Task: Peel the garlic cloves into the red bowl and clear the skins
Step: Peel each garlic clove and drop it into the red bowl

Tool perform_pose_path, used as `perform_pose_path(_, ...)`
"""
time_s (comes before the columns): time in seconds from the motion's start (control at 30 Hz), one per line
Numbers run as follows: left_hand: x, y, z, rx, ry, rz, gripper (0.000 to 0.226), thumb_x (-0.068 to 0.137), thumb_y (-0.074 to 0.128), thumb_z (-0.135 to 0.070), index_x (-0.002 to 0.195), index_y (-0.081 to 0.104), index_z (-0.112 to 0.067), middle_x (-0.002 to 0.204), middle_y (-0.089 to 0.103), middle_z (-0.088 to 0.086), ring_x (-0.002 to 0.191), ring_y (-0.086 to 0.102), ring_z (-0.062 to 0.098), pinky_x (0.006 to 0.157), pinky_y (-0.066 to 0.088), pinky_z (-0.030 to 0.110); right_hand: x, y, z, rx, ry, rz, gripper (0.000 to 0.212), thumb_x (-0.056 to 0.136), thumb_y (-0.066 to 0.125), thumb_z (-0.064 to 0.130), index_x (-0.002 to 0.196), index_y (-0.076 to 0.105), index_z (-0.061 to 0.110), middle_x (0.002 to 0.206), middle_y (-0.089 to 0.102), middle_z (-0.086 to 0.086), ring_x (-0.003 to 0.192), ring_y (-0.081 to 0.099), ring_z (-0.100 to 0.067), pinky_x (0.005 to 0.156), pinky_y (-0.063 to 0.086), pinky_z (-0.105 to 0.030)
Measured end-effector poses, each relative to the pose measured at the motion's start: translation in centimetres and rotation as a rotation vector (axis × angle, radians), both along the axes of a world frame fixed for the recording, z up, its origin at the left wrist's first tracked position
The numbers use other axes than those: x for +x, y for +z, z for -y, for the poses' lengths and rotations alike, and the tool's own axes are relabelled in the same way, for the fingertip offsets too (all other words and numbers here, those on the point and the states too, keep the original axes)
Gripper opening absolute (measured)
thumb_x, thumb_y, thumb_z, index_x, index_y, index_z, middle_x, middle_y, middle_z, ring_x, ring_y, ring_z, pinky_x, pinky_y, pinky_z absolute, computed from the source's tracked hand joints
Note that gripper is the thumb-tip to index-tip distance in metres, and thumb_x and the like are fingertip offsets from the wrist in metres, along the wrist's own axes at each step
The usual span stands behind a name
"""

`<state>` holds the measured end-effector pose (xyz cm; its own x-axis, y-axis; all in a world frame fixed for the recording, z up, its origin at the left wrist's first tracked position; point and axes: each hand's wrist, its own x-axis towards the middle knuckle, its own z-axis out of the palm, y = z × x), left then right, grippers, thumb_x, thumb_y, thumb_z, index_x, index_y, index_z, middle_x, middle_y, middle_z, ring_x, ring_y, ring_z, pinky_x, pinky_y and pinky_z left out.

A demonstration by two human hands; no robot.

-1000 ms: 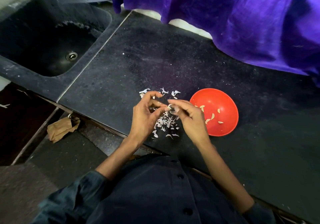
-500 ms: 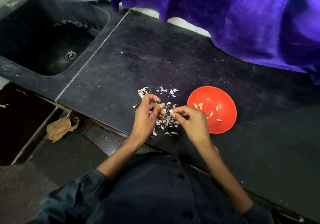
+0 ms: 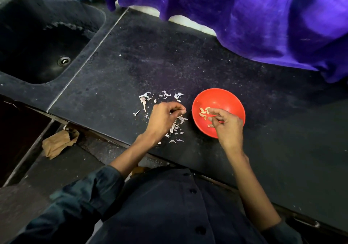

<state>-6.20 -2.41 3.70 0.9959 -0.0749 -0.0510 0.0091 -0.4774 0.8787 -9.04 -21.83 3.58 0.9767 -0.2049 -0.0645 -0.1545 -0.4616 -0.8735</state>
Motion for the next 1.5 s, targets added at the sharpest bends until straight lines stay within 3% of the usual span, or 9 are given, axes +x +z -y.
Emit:
perform_pose_path(0.2,-0.2,-0.9,-2.5,0.065,0.04,-0.008,0.016,0.089,0.068,-0.012,0.103,0.074,-0.012,0.1,0.074,-0.001,0.088,0.066,0.004,0.082,0.047,0.008,0.0,-0.4,-0.7,-0.047,0.005,0.033,0.028,0.083,0.066,-0.006,0.101,0.075,0.014,0.097,0.073,0.001,0.083,0.071,-0.017,0.082,0.058,-0.038)
perform_pose_path(0.37,-0.1,-1.7,-5.0,0.109,0.085,-0.044,0.019,0.088,0.071,-0.023,0.105,0.073,-0.016,0.096,0.075,0.0,0.085,0.07,0.01,0.082,0.056,0.03,0.4,-1.0,-4.3,-0.018,0.133,-0.056,0.029,0.087,0.06,-0.008,0.099,0.074,0.015,0.08,0.07,-0.001,0.073,0.069,-0.021,0.068,0.06,-0.039)
perform_pose_path(0.53,-0.1,-2.1,-6.1,0.161,0.002,-0.081,0.018,0.089,0.07,-0.02,0.106,0.071,-0.015,0.1,0.074,-0.001,0.09,0.069,0.01,0.086,0.054,0.029,1.8,-2.0,-8.9,-0.473,0.375,-0.055,0.03,0.088,0.054,-0.008,0.109,0.071,0.006,0.107,0.069,-0.015,0.092,0.068,-0.029,0.089,0.052,-0.041)
perform_pose_path(0.67,-0.3,-1.9,-6.6,0.162,-0.029,-0.089,0.015,0.089,0.069,-0.017,0.104,0.072,-0.016,0.098,0.074,-0.004,0.086,0.066,0.006,0.083,0.052,0.024,2.4,-2.8,-10.8,-0.71,0.396,-0.15,0.029,0.089,0.051,-0.007,0.113,0.066,0.001,0.119,0.057,-0.017,0.094,0.067,-0.036,0.083,0.054,-0.043)
perform_pose_path(0.93,0.0,-1.7,-7.7,0.057,-0.08,-0.135,0.014,0.089,0.069,-0.013,0.102,0.072,-0.015,0.09,0.071,-0.007,0.082,0.065,0.005,0.078,0.056,0.027,3.3,-3.6,-10.9,-0.762,0.335,-0.124,0.028,0.09,0.048,-0.004,0.115,0.059,0.005,0.111,0.06,-0.015,0.091,0.066,-0.038,0.077,0.052,-0.045)
perform_pose_path(1.07,0.0,-1.7,-7.5,-0.161,-0.04,-0.26,0.024,0.089,0.067,-0.004,0.108,0.066,-0.018,0.095,0.07,-0.001,0.085,0.067,0.011,0.068,0.059,0.027,3.2,-3.8,-10.4,-0.504,0.275,-0.052,0.028,0.086,0.057,-0.002,0.111,0.059,0.01,0.093,0.068,-0.005,0.078,0.065,-0.021,0.073,0.052,-0.036)
perform_pose_path(1.2,-0.1,-1.2,-6.8,-0.48,-0.081,-0.44,0.05,0.085,0.061,0.013,0.131,0.05,-0.005,0.113,0.064,0.009,0.091,0.064,0.012,0.076,0.058,0.024,2.4,-1.3,-10.7,0.344,0.066,-0.214,0.03,0.085,0.062,-0.009,0.108,0.058,0.009,0.085,0.066,-0.006,0.063,0.062,-0.01,0.053,0.054,-0.025)
perform_pose_path(1.27,-0.2,-1.1,-6.4,-0.507,-0.121,-0.422,0.049,0.082,0.065,0.013,0.128,0.053,-0.001,0.108,0.067,0.009,0.089,0.067,0.011,0.079,0.056,0.023,1.9,-0.6,-10.7,0.661,0.0,-0.274,0.031,0.084,0.065,-0.008,0.111,0.057,0.006,0.088,0.066,-0.009,0.066,0.065,-0.013,0.056,0.055,-0.024)
perform_pose_path(1.5,-0.4,-0.3,-6.2,-0.224,-0.06,-0.169,0.039,0.082,0.071,0.0,0.12,0.062,-0.008,0.083,0.072,-0.005,0.074,0.068,-0.004,0.072,0.051,0.009,0.8,-0.3,-10.7,0.821,-0.014,-0.218,0.024,0.088,0.062,-0.004,0.111,0.061,0.002,0.085,0.069,-0.004,0.075,0.069,-0.015,0.072,0.057,-0.027)
